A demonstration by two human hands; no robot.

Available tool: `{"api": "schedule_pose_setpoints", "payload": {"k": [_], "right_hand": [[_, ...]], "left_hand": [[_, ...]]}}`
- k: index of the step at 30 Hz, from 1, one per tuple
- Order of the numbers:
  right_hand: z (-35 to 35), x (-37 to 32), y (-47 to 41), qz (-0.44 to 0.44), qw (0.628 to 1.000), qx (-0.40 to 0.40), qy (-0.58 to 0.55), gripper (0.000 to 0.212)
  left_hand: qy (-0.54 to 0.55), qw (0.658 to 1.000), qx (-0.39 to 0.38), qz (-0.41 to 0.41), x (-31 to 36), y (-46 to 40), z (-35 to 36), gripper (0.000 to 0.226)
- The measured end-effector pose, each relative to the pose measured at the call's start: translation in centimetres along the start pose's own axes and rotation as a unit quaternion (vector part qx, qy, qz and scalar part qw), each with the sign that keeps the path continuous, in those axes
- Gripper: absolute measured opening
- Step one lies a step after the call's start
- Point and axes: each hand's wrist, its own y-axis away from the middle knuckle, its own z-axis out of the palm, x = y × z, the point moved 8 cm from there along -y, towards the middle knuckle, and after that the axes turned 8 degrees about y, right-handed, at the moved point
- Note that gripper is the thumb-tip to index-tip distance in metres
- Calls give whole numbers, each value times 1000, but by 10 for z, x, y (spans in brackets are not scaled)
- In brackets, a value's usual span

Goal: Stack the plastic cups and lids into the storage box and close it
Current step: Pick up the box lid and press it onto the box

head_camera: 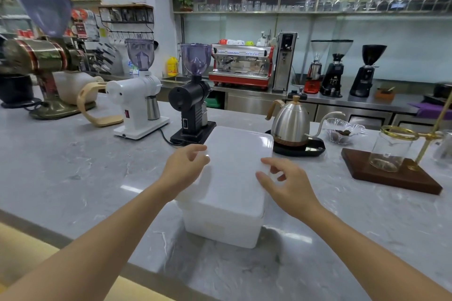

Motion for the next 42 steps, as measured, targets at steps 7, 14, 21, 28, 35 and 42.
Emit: {"api": "schedule_pose_setpoints", "payload": {"k": [7,14,21,28,35,42], "right_hand": [[9,10,3,50,998,-32,7,37],[21,17,7,95,993,-65,-24,36],[27,15,12,109,990,-77,-53,39],[39,20,17,133,978,-98,-129,45],[15,45,15,198,963,-77,-165,50],[-23,80,7,262,950,-68,-157,51]], "left_hand": [[-29,999,-31,-18,-14,1,12,46],[-50,998,-44,-14,-19,1,14,44],[-10,999,-37,-38,-31,-1,7,37],[1,998,-36,-46,-36,0,14,38],[-26,997,-58,-31,-21,-6,58,44],[-25,994,-102,-16,-1,-20,123,49]]}}
